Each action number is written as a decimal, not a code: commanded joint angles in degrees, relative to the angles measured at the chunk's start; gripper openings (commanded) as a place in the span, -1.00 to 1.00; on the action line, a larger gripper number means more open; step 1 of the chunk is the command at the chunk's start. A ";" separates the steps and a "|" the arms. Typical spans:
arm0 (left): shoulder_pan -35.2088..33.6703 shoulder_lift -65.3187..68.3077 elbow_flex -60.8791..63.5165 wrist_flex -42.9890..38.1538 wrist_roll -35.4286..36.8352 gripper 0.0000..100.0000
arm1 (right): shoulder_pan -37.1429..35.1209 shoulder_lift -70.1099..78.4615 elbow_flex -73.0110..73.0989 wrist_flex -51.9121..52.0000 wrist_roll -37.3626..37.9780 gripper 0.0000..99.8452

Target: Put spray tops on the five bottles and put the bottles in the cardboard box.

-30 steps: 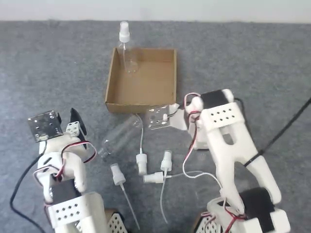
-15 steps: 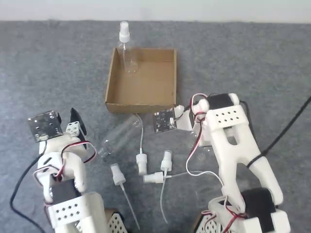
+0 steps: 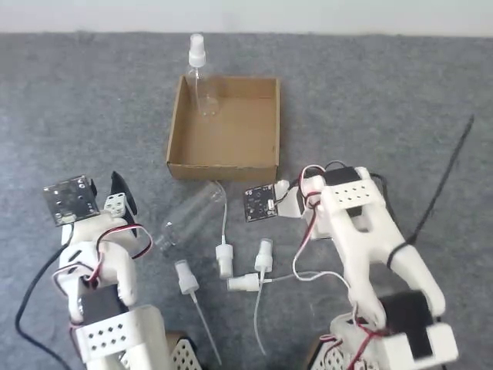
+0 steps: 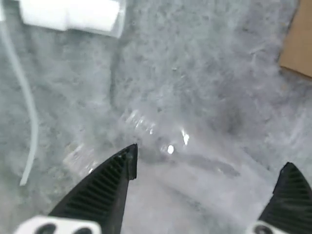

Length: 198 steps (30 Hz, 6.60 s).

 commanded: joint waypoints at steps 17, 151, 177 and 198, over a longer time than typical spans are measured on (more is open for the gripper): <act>0.00 -0.97 -0.57 -2.20 0.44 -0.73 | 0.40 6.81 -0.44 -11.03 -7.38 -0.65; 3.08 -0.97 0.31 -2.20 -3.08 -0.73 | -6.81 -10.15 -1.32 -3.47 -23.30 -0.80; 2.73 -0.97 0.40 -2.20 -3.08 -0.73 | -14.90 -37.23 3.08 -1.71 -74.20 -0.80; 3.08 -0.97 0.22 -1.85 -2.90 -0.73 | -14.37 -77.58 34.20 -16.22 -83.08 -0.80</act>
